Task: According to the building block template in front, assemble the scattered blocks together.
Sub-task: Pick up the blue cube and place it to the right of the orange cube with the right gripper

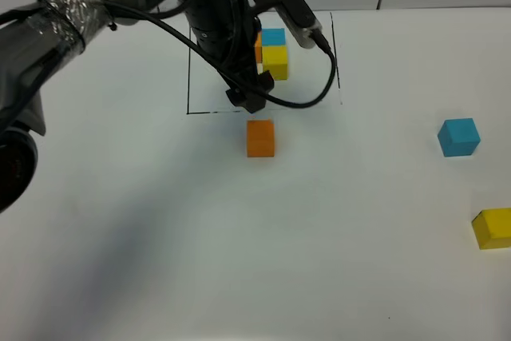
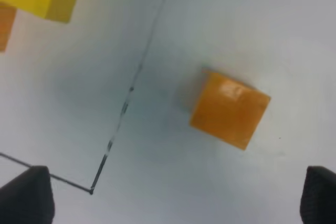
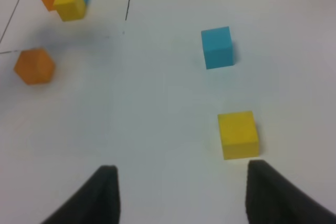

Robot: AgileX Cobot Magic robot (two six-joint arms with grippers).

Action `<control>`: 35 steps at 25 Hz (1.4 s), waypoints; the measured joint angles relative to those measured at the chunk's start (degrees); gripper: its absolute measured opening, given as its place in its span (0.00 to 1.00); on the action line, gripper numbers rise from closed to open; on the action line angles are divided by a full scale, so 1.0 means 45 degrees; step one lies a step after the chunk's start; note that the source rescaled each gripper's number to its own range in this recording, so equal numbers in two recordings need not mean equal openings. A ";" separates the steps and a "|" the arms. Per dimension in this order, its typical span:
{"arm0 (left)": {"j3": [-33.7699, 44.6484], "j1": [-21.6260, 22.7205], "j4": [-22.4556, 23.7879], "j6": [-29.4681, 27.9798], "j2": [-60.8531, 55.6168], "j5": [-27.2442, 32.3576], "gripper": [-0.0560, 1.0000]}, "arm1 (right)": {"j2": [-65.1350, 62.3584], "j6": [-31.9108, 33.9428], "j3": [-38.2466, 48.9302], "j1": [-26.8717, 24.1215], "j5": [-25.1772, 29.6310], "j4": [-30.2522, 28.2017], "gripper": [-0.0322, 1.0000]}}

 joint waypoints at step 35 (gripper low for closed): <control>1.0750 0.5223 0.0266 -0.5011 -1.1701 -0.3773 0.87 | 0.0000 0.0000 0.0000 0.0000 0.0000 0.0000 0.19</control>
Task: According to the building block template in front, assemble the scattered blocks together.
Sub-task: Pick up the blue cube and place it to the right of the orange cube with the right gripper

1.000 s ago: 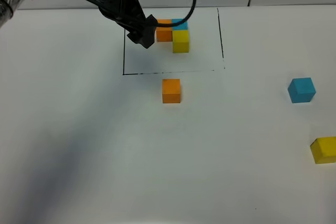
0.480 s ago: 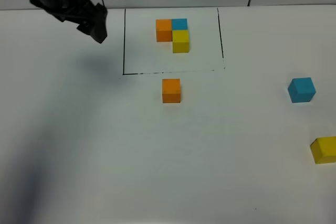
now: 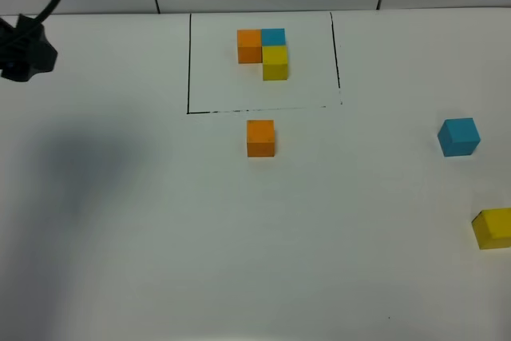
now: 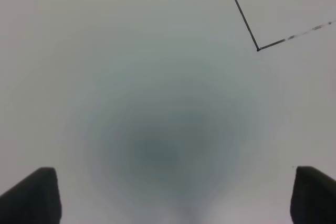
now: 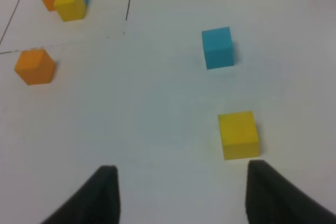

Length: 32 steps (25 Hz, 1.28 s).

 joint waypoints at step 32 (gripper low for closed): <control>0.7415 0.0000 -0.1054 -0.2515 -1.2740 0.2341 0.81 | 0.0000 0.0000 0.0000 0.0000 0.0000 0.0000 0.19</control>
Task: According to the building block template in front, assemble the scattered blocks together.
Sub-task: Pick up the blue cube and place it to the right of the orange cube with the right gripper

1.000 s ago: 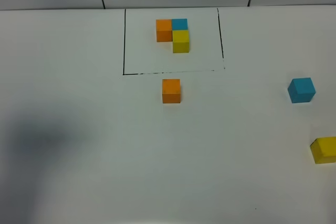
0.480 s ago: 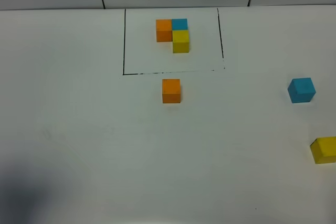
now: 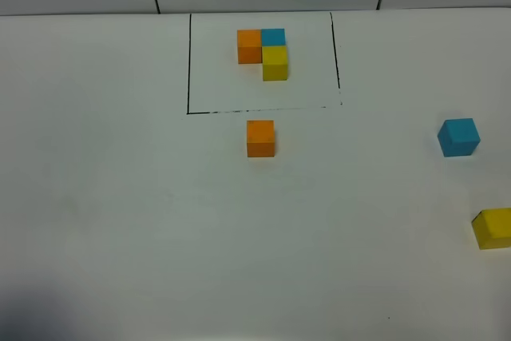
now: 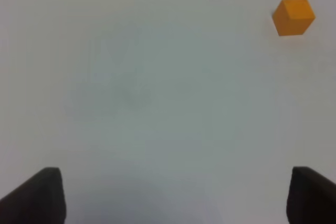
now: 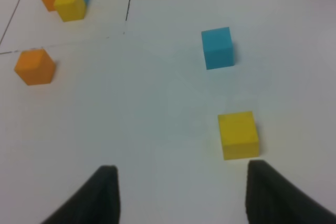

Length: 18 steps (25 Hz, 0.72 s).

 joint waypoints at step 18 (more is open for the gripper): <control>0.1336 0.0000 -0.0161 0.0385 -0.3862 0.0693 0.75 | 0.0000 0.0000 0.0000 0.0000 0.0000 0.0000 0.19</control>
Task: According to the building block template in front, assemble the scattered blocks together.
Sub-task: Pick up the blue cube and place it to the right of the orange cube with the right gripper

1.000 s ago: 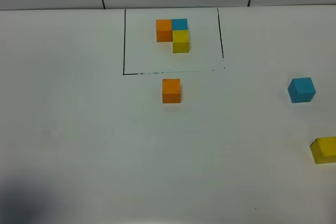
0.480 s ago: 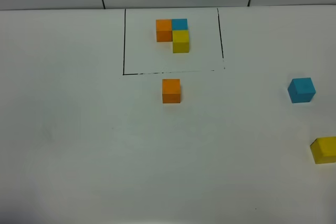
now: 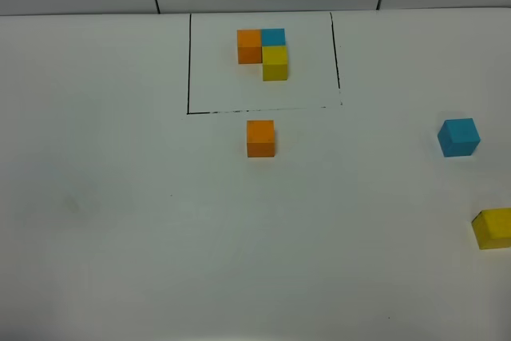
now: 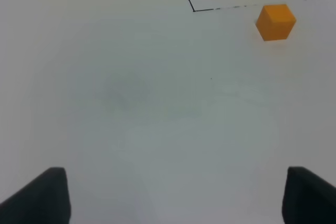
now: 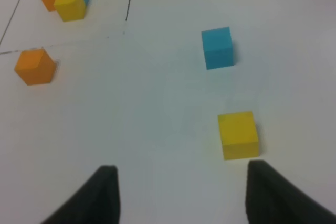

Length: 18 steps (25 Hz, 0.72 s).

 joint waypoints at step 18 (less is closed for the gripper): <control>0.0023 0.0000 0.0000 -0.0035 0.0000 0.0012 0.66 | 0.0000 0.0000 0.0000 0.0000 0.0000 0.0000 0.19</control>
